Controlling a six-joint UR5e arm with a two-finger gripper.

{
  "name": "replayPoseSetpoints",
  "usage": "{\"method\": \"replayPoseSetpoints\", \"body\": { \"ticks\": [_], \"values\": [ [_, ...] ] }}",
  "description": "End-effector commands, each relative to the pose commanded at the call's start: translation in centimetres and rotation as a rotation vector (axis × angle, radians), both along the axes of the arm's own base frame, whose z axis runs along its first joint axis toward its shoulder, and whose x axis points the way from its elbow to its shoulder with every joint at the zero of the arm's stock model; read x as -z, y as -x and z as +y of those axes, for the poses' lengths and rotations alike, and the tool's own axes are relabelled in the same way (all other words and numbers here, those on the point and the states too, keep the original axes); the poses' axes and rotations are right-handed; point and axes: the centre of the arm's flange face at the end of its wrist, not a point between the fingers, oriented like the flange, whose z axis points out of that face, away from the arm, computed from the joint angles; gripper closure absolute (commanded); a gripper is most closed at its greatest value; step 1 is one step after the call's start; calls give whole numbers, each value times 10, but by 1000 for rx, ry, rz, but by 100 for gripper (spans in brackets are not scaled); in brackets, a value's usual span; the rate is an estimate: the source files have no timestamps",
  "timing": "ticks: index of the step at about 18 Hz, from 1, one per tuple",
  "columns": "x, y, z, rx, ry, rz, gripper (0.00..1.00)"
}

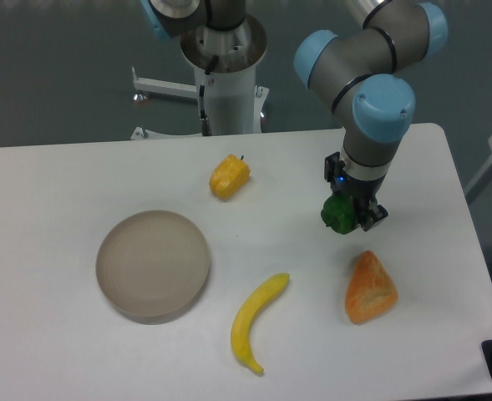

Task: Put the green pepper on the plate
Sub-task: 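Lift the grasped green pepper and carry it toward the grey plate, then lower the green pepper onto the grey plate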

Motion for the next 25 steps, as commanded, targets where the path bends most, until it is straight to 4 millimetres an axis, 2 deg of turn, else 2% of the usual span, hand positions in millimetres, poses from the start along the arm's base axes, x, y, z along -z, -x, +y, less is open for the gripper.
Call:
{"method": "replayPoseSetpoints", "body": {
  "ticks": [5,7,12,15,18,22,25],
  "values": [
    [-9,2,4,-29,-13,6,78],
    [-7,-5,5,-29,-12,-4,78],
    [-17,-75,39,-15,-18,-2,79],
    [-15,-108,57,-66,-21,6,79],
    [-15,-150,74,-63,-24,2,79],
    [0,-195,95,-82,-22,-17,78],
    [16,-221,108,-92,-5,-26,78]
  ]
}}
